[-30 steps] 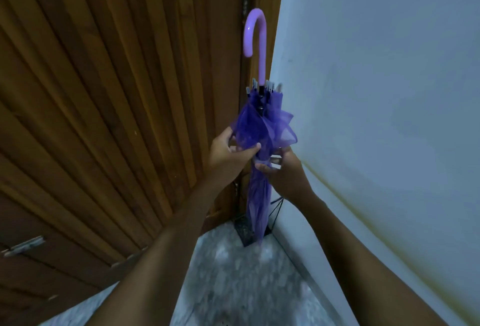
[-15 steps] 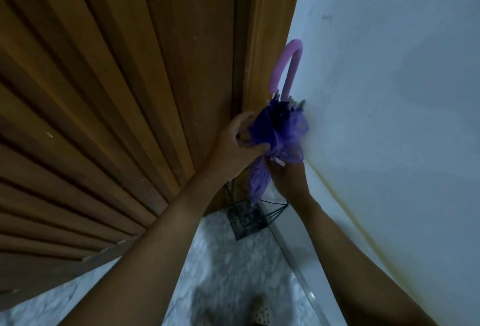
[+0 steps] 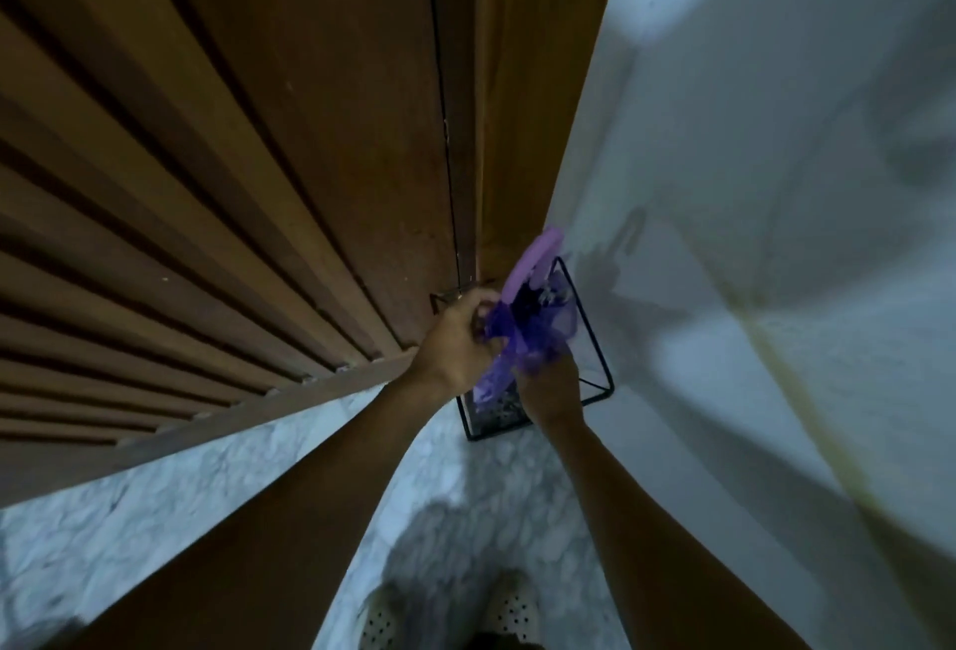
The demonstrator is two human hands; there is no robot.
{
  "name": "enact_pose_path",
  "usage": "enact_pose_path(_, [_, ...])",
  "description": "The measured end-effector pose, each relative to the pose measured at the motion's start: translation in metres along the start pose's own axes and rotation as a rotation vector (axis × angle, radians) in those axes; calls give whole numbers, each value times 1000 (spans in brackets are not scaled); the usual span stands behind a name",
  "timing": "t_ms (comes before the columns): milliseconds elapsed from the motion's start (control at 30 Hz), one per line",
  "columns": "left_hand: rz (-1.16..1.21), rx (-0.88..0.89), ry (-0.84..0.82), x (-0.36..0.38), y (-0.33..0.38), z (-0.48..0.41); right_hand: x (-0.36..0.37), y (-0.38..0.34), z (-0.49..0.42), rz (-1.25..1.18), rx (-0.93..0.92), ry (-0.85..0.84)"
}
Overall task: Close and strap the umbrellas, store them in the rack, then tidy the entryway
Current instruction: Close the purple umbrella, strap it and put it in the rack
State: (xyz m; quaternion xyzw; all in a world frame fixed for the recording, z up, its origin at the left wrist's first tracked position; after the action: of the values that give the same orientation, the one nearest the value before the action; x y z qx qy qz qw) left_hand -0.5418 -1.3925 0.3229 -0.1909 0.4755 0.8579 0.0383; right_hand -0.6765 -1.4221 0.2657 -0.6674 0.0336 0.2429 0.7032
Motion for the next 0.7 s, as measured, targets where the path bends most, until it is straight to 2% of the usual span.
enact_pose_path(200, [-54, -54, -2, 18, -46, -32, 20, 38, -9, 65, 67, -102])
enact_pose_path(267, [-8, -82, 5, 21, -53, -41, 24, 43, -17, 73, 103, -127])
enact_pose_path(333, [9, -94, 62, 19, -54, -51, 28, 51, -26, 84, 153, -160])
enact_pose_path(400, [-13, -79, 85, 19, -47, -58, 28, 59, -34, 86, 213, -141])
enact_pose_path(500, [9, -82, 31, 25, -40, -64, 21, 65, -44, 66, 270, -68])
enact_pose_path(700, [32, -229, -44, 31, -51, -46, 3, 44, -35, 30, 328, -17])
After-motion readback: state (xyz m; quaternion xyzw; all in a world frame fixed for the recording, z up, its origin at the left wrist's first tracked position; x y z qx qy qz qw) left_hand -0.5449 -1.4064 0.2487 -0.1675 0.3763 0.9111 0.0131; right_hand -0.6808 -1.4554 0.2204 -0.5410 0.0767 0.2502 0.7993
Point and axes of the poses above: each hand's wrist, its own z-axis away from the middle knuckle, its own x-axis out of the palm, y = z × x, the point moved 10 cm from there along -z, towards the middle knuckle, and after that the axes turned 9 degrees about -x, right-handed, at the moved point
